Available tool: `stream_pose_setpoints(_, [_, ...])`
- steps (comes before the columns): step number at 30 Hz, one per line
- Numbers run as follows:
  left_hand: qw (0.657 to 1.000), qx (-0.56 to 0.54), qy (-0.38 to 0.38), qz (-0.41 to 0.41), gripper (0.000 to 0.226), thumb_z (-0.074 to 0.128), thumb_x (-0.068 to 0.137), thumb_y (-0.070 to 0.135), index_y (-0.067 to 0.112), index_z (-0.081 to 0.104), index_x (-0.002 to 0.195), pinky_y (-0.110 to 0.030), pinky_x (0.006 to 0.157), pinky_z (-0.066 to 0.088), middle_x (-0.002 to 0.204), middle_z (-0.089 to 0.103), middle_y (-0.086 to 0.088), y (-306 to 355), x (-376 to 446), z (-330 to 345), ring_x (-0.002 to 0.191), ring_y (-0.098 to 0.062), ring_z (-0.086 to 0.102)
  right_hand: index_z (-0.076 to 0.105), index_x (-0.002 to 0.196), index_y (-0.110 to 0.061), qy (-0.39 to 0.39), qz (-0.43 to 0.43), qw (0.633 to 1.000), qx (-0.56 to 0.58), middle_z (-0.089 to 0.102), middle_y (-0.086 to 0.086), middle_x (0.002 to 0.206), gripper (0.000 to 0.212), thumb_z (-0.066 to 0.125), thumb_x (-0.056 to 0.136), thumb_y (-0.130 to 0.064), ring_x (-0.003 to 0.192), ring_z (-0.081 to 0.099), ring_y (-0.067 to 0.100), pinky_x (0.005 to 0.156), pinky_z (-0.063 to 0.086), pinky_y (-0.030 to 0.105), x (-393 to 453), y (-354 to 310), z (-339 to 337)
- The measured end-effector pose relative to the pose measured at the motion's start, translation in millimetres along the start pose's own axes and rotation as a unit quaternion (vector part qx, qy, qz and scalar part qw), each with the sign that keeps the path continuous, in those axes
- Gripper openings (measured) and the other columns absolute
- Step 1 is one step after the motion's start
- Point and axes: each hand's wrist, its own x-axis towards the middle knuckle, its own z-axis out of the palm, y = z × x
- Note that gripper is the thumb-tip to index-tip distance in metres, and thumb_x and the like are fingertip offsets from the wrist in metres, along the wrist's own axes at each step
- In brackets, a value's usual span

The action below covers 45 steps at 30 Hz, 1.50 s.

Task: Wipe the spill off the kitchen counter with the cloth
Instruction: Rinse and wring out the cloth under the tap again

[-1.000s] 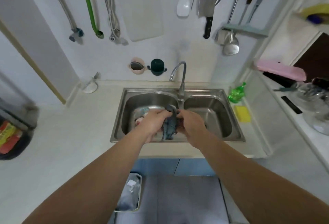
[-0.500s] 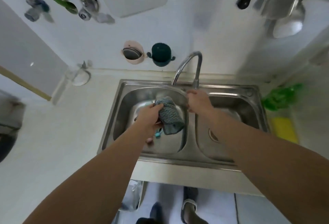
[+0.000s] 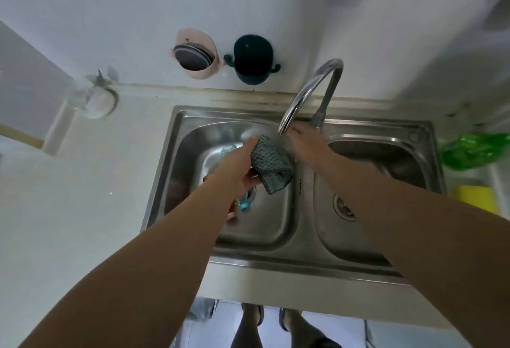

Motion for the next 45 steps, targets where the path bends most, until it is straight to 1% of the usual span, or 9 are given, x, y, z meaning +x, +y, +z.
stream_pose_setpoints(13, [0.999,0.002,-0.021,-0.048,0.038,0.072,0.095,0.029,0.004,0.066,0.124,-0.036,0.064,0.064,0.115,0.076,-0.014,6,24,10,0.095,-0.028,0.077,0.059,0.104,-0.022,0.092,-0.058,0.994,-0.008,0.056,0.002,0.115,0.011,0.052,0.103,-0.031,0.103,0.058,0.020,0.096,0.054,0.048,-14,4,17])
stream_pose_setpoints(17, [0.998,-0.016,-0.028,-0.051,0.039,0.071,0.096,0.030,0.004,0.065,0.124,-0.050,0.089,0.062,0.122,0.074,-0.019,2,25,8,0.109,-0.034,0.073,0.058,0.107,-0.026,0.158,-0.079,0.983,0.049,0.055,-0.001,0.116,0.016,0.056,0.101,-0.040,0.098,0.061,0.014,0.087,0.056,0.036,-32,4,26])
stream_pose_setpoints(23, [0.996,-0.046,-0.016,-0.075,0.028,0.062,0.099,0.025,0.009,0.069,0.121,-0.037,0.067,0.062,0.114,0.074,-0.014,-22,26,1,0.093,-0.029,0.074,0.073,0.108,-0.022,0.042,0.074,0.932,0.352,0.075,0.004,0.104,0.015,0.064,0.101,-0.031,0.101,0.073,0.021,0.092,0.061,0.039,-50,-3,89])
stream_pose_setpoints(27, [0.995,-0.066,0.016,-0.067,0.008,0.054,0.101,0.014,0.013,0.062,0.101,-0.035,0.066,0.057,0.092,0.071,-0.014,-45,24,0,0.094,-0.029,0.069,0.074,0.101,-0.018,0.073,0.096,0.932,0.341,0.074,0.003,0.094,0.018,0.060,0.103,-0.029,0.097,0.071,0.019,0.090,0.058,0.039,-37,-11,104])
stream_pose_setpoints(30, [0.990,-0.132,0.003,-0.054,0.026,0.051,0.093,0.011,0.005,0.061,0.116,-0.038,0.071,0.063,0.115,0.070,-0.020,-41,40,-10,0.102,-0.032,0.070,0.071,0.123,-0.020,0.047,0.118,0.929,0.347,0.073,0.006,0.112,0.027,0.052,0.108,-0.032,0.107,0.069,0.019,0.100,0.055,0.041,-33,-2,107])
stream_pose_setpoints(33, [0.984,-0.159,0.034,-0.069,0.031,0.058,0.091,0.025,0.013,0.068,0.118,-0.035,0.084,0.059,0.124,0.070,-0.016,-36,52,-13,0.116,-0.028,0.068,0.073,0.123,-0.023,0.006,0.153,0.894,0.420,0.073,0.006,0.122,0.029,0.055,0.101,-0.021,0.116,0.068,0.022,0.108,0.053,0.043,-37,-4,116])
stream_pose_setpoints(37, [0.998,-0.025,0.051,-0.036,0.017,0.056,0.100,0.020,0.016,0.065,0.087,-0.038,0.078,0.056,0.088,0.069,-0.006,-37,54,8,0.090,-0.024,0.067,0.076,0.086,-0.012,0.044,0.237,0.804,0.543,0.075,0.010,0.090,0.019,0.061,0.097,-0.016,0.098,0.070,0.029,0.099,0.056,0.048,-24,-8,105])
stream_pose_setpoints(41, [0.998,0.006,-0.013,-0.066,0.019,0.054,0.102,0.010,0.001,0.065,0.114,-0.041,0.079,0.064,0.111,0.068,-0.020,-19,54,12,0.096,-0.030,0.068,0.071,0.092,-0.021,0.045,0.176,0.883,0.434,0.071,0.001,0.090,0.020,0.058,0.105,-0.027,0.089,0.068,0.017,0.081,0.057,0.034,-16,7,96])
stream_pose_setpoints(45, [0.994,0.087,-0.037,-0.062,0.030,0.052,0.088,-0.011,-0.008,0.062,0.117,-0.048,0.090,0.061,0.127,0.065,-0.032,-16,56,-5,0.108,-0.040,0.068,0.067,0.118,-0.026,0.021,0.196,0.923,0.331,0.075,0.008,0.113,0.031,0.061,0.101,-0.050,0.099,0.074,0.028,0.084,0.064,0.049,-17,26,90])
